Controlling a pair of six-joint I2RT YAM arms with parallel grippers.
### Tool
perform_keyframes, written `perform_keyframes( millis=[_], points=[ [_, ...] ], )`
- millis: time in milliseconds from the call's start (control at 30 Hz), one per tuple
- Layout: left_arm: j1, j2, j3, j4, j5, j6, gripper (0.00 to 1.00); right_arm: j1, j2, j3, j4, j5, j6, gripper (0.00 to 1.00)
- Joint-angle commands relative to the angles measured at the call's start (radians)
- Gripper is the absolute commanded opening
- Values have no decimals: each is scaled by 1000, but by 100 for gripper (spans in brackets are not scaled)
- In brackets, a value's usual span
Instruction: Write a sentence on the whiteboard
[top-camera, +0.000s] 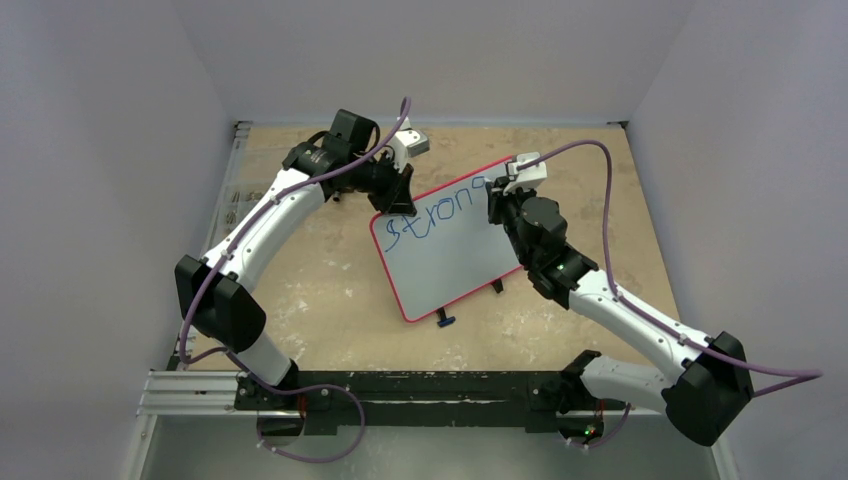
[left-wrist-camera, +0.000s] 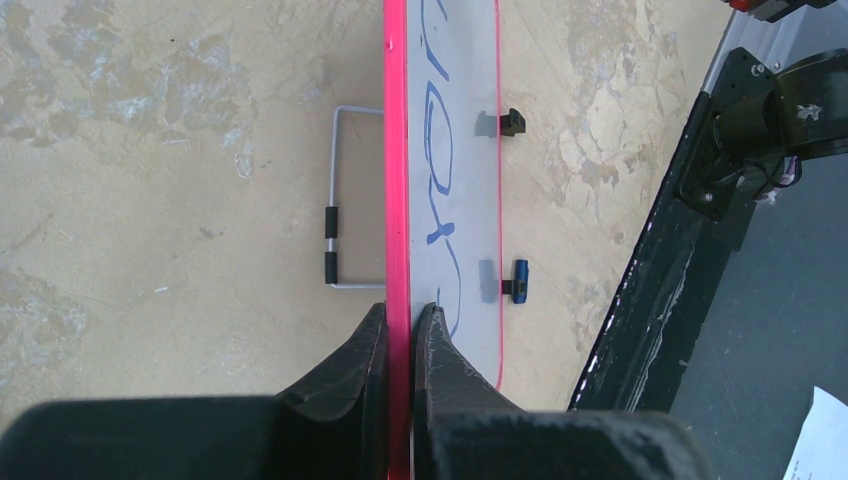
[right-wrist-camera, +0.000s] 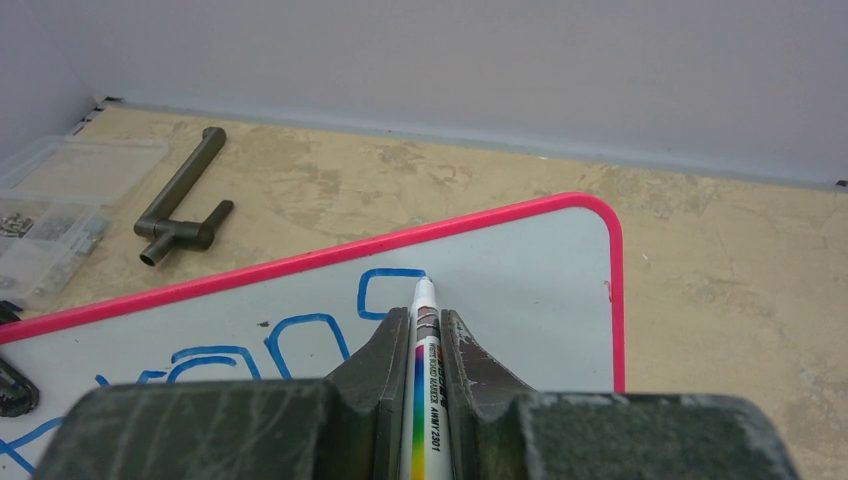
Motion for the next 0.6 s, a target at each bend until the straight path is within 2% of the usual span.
perform_keyframes(
  millis=[0,333,567],
  points=[
    [-18,28,-3,-61,-118,121,0,-6,18,27,31,-25,13,0],
    [-18,28,-2,-62,-116,121,0,-6,26,20,29,-47,32,0],
    [-18,26,-3,-63,-121,120,0,-6,-6,-42,1,-65,57,0]
  ],
)
